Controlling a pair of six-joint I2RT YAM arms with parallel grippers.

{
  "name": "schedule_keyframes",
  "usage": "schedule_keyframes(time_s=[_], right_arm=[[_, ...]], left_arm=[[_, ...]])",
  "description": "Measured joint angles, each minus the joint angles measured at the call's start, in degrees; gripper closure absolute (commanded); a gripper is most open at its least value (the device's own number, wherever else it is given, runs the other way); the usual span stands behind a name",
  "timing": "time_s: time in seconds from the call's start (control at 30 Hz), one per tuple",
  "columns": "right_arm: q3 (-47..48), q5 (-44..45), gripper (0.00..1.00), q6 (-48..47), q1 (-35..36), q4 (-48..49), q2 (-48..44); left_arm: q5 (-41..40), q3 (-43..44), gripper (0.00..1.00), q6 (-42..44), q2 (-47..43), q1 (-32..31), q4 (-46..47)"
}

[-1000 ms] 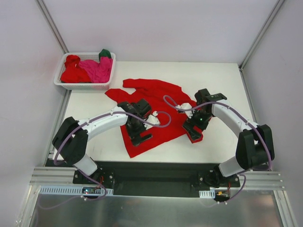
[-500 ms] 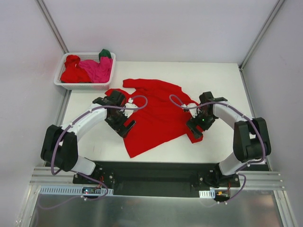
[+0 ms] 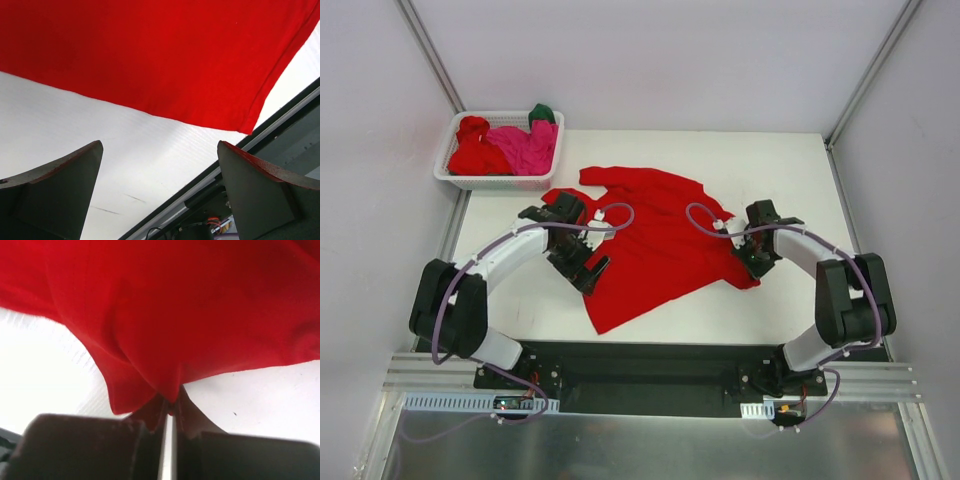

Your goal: Fold and stack the t-shirts

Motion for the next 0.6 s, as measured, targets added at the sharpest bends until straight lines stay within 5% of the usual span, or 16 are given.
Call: schedule_keyframes(time_s=[0.47, 0.53, 0.57, 0.6], right_arm=[[-0.72, -0.72, 0.99, 1.42, 2.05, -10.01, -11.17], [-0.72, -1.29, 0.99, 1.36, 2.56, -11.69, -12.74], [-0.72, -1.62, 0.99, 1.33, 2.71, -12.50, -13.25], [-0.72, -2.01, 0.99, 1.29, 2.80, -13.25, -13.57]], left_arm=[[-0.39, 6.40, 0.01, -0.26, 13.29, -7.87, 1.16], [-0.90, 7.80, 0.19, -0.28, 15.17, -10.54, 1.84], [-0.94, 8.52, 0.63, -0.39, 16.22, -11.63, 1.90], [-1.09, 9.16, 0.90, -0.63, 17.38, -12.50, 2.03]])
